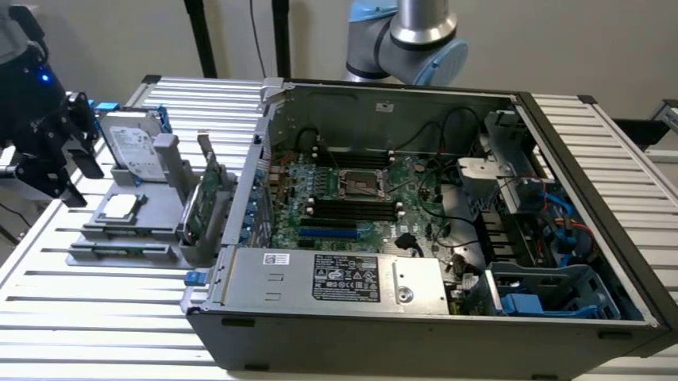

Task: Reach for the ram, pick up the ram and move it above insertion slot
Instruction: 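Pick up the ram and move it above insertion slot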

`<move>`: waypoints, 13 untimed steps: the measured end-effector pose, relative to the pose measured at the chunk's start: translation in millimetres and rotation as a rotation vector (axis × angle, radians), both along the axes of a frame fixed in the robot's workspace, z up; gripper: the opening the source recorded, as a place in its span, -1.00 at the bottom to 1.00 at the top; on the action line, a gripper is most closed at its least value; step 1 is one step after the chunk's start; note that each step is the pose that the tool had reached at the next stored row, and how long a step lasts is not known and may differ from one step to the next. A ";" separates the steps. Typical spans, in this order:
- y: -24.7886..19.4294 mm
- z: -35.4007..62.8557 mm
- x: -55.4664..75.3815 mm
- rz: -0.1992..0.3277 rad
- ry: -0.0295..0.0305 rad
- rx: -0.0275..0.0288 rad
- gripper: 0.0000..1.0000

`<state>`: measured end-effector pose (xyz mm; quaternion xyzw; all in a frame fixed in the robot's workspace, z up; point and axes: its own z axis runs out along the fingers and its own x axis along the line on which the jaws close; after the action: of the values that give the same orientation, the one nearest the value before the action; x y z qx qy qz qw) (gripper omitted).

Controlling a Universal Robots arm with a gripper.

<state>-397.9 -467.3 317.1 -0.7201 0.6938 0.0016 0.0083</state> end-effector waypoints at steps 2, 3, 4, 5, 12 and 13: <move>-1.0 -3.5 0.0 0.000 0.0002 -0.0001 0.08; -1.6 -5.5 0.0 0.000 0.0000 0.0000 0.08; -2.2 -7.2 0.0 0.000 0.0002 -0.0001 0.08; -2.7 -9.1 0.0 0.000 0.0001 -0.0001 0.08; -6.8 -21.8 0.0 0.000 0.0000 0.0000 0.08; -7.4 -23.6 0.0 0.000 0.0001 -0.0001 0.08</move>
<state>-397.9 -474.7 293.5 -0.7201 0.6938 0.0016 0.0082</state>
